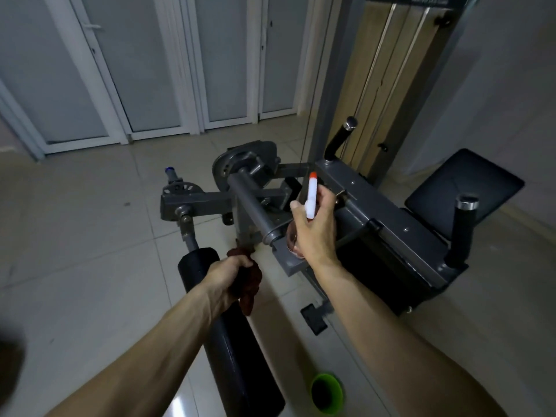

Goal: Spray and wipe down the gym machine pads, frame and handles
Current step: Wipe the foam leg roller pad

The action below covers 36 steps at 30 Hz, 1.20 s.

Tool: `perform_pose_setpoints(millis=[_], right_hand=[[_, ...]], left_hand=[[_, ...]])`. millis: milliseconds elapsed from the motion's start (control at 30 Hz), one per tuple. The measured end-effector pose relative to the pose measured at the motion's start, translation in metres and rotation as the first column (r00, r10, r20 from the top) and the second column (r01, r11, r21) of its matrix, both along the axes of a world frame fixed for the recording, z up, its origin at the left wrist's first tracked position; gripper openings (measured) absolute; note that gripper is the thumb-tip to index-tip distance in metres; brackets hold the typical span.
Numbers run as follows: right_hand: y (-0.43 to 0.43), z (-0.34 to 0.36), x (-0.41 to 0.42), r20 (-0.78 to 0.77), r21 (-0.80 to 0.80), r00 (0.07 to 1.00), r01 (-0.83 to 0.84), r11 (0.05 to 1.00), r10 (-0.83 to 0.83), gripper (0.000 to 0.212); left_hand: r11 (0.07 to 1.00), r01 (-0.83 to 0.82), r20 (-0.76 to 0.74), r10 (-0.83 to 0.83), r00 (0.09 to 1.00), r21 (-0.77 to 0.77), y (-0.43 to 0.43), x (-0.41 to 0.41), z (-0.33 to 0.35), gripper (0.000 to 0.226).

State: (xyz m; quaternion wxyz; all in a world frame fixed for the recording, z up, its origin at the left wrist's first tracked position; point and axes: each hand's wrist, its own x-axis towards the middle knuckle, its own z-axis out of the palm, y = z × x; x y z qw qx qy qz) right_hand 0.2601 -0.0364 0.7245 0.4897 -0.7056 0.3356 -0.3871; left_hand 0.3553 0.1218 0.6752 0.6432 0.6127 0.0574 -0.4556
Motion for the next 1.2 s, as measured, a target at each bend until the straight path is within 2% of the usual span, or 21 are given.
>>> perform_pose_setpoints(millis=[100, 167, 233, 267, 300, 333, 400, 467, 533, 567, 633, 700, 733, 800, 833, 900, 967, 1067, 1100, 1200], right_hand=[[-0.001, -0.004, -0.012, -0.063, -0.019, 0.994, -0.086, 0.996, 0.085, 0.087], [0.004, -0.009, -0.026, -0.078, -0.057, 0.994, -0.076, 0.995, 0.071, 0.098], [0.018, -0.017, -0.044, -0.069, -0.133, 0.995, 0.062, 0.989, -0.072, 0.082], [0.028, -0.025, -0.051, -0.046, -0.184, 0.989, 0.128, 0.975, -0.139, 0.065], [0.041, -0.032, -0.055, -0.038, -0.213, 0.991, 0.12, 0.97, -0.131, 0.049], [0.054, -0.04, -0.056, -0.073, -0.221, 0.995, 0.045, 0.974, -0.063, 0.039], [0.077, -0.058, -0.042, -0.245, -0.217, 0.958, -0.205, 0.954, 0.15, 0.038], [0.094, -0.081, -0.017, -0.402, -0.096, 0.845, -0.421, 0.902, 0.352, 0.046], [0.112, -0.103, 0.012, -0.393, 0.177, 0.77, -0.473, 0.863, 0.503, 0.057], [0.12, -0.113, 0.024, -0.357, 0.281, 0.766, -0.457, 0.844, 0.534, 0.06], [0.137, -0.137, 0.044, -0.314, 0.354, 0.81, -0.385, 0.852, 0.496, 0.058], [0.149, -0.162, 0.063, -0.298, 0.356, 0.863, -0.297, 0.886, 0.409, 0.049], [0.15, -0.173, 0.073, -0.314, 0.359, 0.868, -0.266, 0.895, 0.384, 0.045], [0.147, -0.193, 0.095, -0.371, 0.367, 0.844, -0.249, 0.896, 0.387, 0.042], [0.143, -0.202, 0.106, -0.407, 0.346, 0.828, -0.252, 0.904, 0.386, 0.043], [0.132, -0.22, 0.124, -0.525, 0.136, 0.791, -0.287, 0.948, 0.315, 0.045], [0.129, -0.252, 0.139, -0.636, -0.097, 0.725, -0.417, 0.904, 0.265, 0.048], [0.134, -0.299, 0.136, -0.784, -0.154, 0.57, -0.56, 0.814, 0.245, 0.054], [0.136, -0.309, 0.13, -0.789, -0.188, 0.571, -0.578, 0.794, 0.229, 0.055], [0.13, -0.332, 0.13, -0.714, -0.316, 0.668, -0.575, 0.755, 0.21, 0.049]], left_hand=[[1.0, 0.021, -0.032, -0.021, 0.999, -0.001, -0.005, -0.002, -0.011, 0.011], [1.0, 0.02, -0.046, -0.021, 0.999, -0.016, -0.007, -0.001, -0.016, 0.015], [1.0, -0.015, -0.041, 0.015, 0.999, -0.019, -0.004, 0.003, -0.024, 0.023], [0.999, -0.04, -0.035, 0.04, 0.999, -0.01, -0.002, 0.007, -0.027, 0.027], [0.998, -0.053, -0.039, 0.053, 0.998, -0.016, 0.001, 0.011, -0.033, 0.029], [0.998, -0.05, -0.057, 0.048, 0.997, -0.031, 0.006, 0.013, -0.037, 0.027], [0.998, -0.026, -0.113, 0.019, 0.993, -0.062, 0.017, 0.02, -0.045, 0.02], [0.997, -0.011, -0.167, -0.001, 0.986, -0.07, 0.029, 0.028, -0.052, 0.028], [0.997, -0.022, -0.229, 0.004, 0.973, -0.078, 0.044, 0.037, -0.061, 0.034], [0.994, -0.033, -0.268, 0.003, 0.964, -0.106, 0.049, 0.041, -0.064, 0.032], [0.985, -0.082, -0.351, 0.024, 0.936, -0.152, 0.061, 0.05, -0.076, 0.035], [0.985, -0.112, -0.374, 0.054, 0.926, -0.135, 0.072, 0.064, -0.086, 0.043], [0.99, -0.1, -0.35, 0.06, 0.935, -0.096, 0.079, 0.071, -0.093, 0.043], [0.997, -0.033, -0.198, 0.047, 0.979, 0.072, 0.09, 0.09, -0.116, 0.034], [0.983, -0.014, -0.111, 0.035, 0.993, 0.183, 0.095, 0.101, -0.132, 0.03], [0.949, -0.023, -0.017, 0.03, 0.999, 0.313, 0.099, 0.123, -0.166, 0.031], [0.94, -0.043, -0.015, 0.051, 0.999, 0.337, 0.098, 0.148, -0.203, 0.047], [0.95, -0.033, -0.079, 0.06, 0.995, 0.31, 0.088, 0.17, -0.239, 0.062], [0.953, -0.021, -0.112, 0.057, 0.992, 0.301, 0.085, 0.175, -0.247, 0.066], [0.972, 0.035, -0.232, 0.021, 0.973, 0.232, 0.079, 0.184, -0.27, 0.069]])
